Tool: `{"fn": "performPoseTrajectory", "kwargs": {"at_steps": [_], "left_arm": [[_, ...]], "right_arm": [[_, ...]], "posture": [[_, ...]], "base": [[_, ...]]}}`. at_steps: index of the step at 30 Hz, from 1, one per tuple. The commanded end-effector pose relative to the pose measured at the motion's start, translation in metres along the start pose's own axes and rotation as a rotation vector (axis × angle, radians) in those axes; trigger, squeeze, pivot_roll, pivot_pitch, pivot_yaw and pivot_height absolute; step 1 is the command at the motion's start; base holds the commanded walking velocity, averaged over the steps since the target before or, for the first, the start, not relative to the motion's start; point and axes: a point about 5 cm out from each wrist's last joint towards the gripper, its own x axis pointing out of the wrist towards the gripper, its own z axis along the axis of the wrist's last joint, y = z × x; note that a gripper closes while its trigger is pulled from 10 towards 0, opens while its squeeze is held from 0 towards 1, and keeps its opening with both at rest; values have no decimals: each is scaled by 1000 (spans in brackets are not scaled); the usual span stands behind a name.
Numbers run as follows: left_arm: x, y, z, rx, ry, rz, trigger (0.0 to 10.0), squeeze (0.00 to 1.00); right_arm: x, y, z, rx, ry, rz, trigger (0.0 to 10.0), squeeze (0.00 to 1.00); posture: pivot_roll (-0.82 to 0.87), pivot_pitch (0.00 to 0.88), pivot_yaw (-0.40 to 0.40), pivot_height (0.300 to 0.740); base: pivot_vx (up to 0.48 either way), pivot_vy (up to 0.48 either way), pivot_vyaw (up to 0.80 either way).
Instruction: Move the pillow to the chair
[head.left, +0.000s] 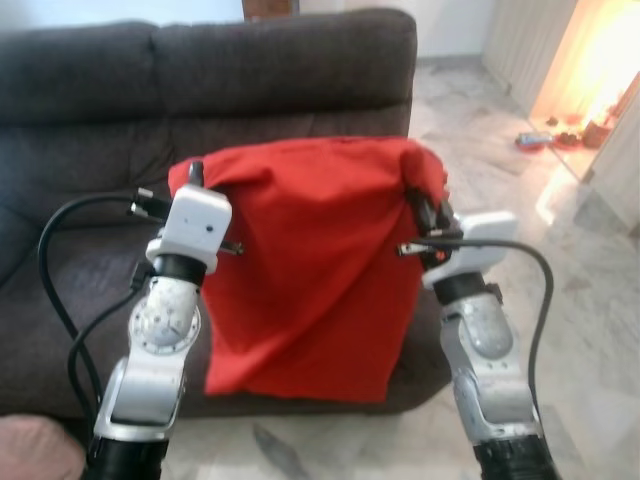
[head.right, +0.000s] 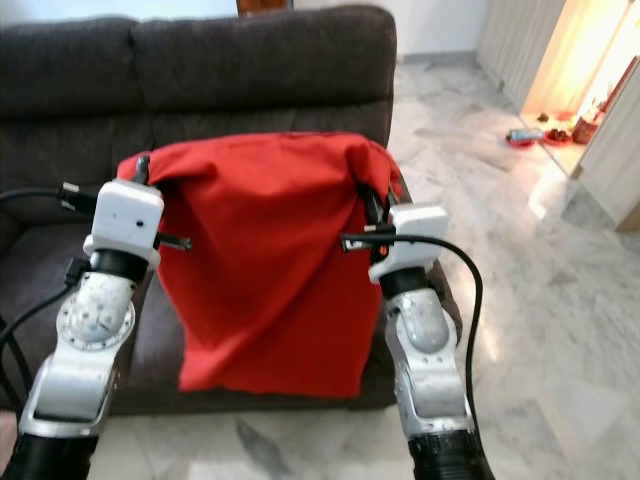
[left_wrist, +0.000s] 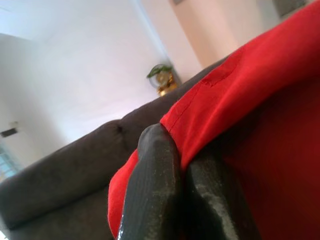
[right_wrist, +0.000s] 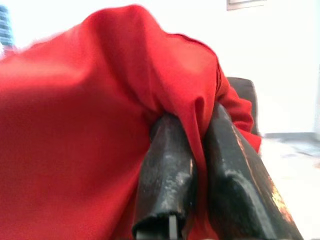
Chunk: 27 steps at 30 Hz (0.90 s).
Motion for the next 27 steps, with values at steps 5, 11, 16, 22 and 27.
{"fn": "performPoseTrajectory", "kwargs": {"at_steps": [5, 11, 16, 22, 27], "left_arm": [[6, 2, 30, -16, -123, 27, 10000, 0], [11, 9, 40, -12, -157, 49, 10000, 0], [13, 10, 45, -14, -173, 54, 10000, 0], [13, 7, 44, -19, -167, 51, 10000, 0], [11, 7, 41, -17, -152, 45, 10000, 0]], "right_arm": [[10, 9, 37, -29, -171, 73, 10000, 0], [13, 12, 47, 21, -209, 88, 10000, 0], [16, 16, 55, 18, -239, 118, 10000, 0], [15, 19, 53, 32, -227, 139, 10000, 0], [14, 17, 53, 39, -217, 134, 10000, 0]], "posture": [[20, 14, 47, 740], [19, 7, 49, 740], [19, 3, 50, 740], [16, 0, 49, 740], [18, 11, 45, 740]], "base": [[305, 0, 85], [309, 0, 471], [307, 0, 160], [306, 0, 400], [307, 0, 0]]}}
